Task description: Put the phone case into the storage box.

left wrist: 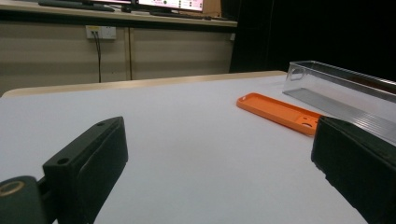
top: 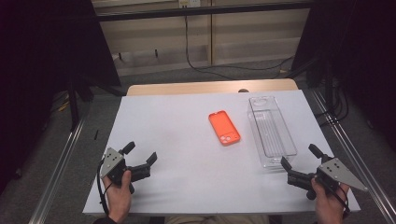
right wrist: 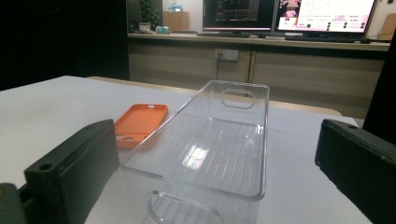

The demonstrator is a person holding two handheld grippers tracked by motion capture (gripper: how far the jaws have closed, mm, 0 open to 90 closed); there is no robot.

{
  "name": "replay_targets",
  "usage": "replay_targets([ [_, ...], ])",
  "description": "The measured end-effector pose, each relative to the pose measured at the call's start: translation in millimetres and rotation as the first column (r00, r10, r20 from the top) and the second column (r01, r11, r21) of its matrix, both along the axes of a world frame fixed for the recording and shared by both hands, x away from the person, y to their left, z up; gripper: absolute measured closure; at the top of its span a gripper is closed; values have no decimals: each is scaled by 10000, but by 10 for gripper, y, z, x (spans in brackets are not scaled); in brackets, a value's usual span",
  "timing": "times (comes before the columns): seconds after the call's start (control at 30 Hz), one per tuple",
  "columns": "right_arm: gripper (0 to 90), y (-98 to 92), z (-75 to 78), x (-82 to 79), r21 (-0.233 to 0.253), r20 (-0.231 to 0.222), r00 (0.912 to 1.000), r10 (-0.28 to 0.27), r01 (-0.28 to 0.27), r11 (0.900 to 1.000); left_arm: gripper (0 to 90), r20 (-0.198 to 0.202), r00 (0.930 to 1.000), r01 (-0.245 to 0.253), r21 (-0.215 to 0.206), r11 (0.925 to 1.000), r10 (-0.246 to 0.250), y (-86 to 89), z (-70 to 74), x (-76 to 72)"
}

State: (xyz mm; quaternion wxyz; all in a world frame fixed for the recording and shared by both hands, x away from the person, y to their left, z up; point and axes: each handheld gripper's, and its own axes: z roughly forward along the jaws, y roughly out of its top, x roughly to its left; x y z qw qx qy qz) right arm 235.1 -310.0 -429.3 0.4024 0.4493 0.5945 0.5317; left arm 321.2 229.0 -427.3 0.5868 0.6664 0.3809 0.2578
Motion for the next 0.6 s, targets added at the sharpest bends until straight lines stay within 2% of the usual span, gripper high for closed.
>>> replay_targets([
  [0.2, 0, 23, 6, -4, -89, 16, 9999, 110, -110, 9999, 19, 240, 9994, 241, 53, 9997, -243, -65, 15, 33],
  [0.4, 0, 28, 7, -9, -8, -93, 9991, 417, -418, 9991, 19, 430, 9971, 618, 361, 9974, -634, -186, 15, 75],
  [0.47, 0, 29, 5, -10, 5, -150, 9990, 430, -430, 9991, 20, 348, 9961, 798, 310, 9963, -809, -232, 8, 86],
  [0.57, 0, 28, 2, -5, 25, -181, 9991, 396, -395, 9992, 19, 437, 9949, 891, 330, 9955, -905, -274, 12, 91],
  [0.6, 0, 27, 3, -4, 26, -168, 9992, 376, -375, 9993, 18, 493, 9930, 1068, 155, 9942, -1074, -294, 15, 99],
])
